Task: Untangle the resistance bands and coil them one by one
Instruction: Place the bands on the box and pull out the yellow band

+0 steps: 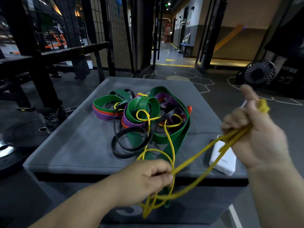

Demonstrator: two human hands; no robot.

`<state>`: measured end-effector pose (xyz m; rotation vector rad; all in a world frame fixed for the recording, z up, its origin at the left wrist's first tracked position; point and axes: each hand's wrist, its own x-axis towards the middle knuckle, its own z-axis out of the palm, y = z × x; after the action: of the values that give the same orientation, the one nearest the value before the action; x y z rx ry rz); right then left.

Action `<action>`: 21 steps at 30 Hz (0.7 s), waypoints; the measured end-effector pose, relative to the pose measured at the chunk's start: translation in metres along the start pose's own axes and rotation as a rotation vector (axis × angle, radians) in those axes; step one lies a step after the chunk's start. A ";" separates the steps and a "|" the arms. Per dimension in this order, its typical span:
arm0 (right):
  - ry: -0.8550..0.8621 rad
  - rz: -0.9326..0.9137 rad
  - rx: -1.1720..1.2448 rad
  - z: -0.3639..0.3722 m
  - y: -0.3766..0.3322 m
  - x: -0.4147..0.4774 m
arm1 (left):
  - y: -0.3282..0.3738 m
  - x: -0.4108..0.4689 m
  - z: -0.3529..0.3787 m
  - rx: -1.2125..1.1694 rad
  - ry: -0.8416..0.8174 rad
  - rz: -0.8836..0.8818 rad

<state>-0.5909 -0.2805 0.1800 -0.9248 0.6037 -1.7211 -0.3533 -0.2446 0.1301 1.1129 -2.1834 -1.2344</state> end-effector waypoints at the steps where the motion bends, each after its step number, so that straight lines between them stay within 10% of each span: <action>1: -0.042 0.052 -0.073 0.005 0.007 -0.003 | 0.004 -0.002 0.000 0.000 -0.045 0.043; 7: -0.411 0.470 -0.379 0.027 0.046 -0.036 | 0.015 -0.007 0.001 -0.052 -0.018 0.167; 17: -0.480 0.763 -0.496 0.034 0.053 -0.047 | -0.008 -0.001 -0.017 -0.040 0.430 0.128; 21: -0.436 0.746 -0.337 0.026 0.050 -0.039 | -0.019 -0.003 -0.031 0.039 0.211 -0.022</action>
<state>-0.5359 -0.2593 0.1453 -1.0865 0.8226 -0.7373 -0.3228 -0.2642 0.1310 1.2265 -2.0498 -1.0359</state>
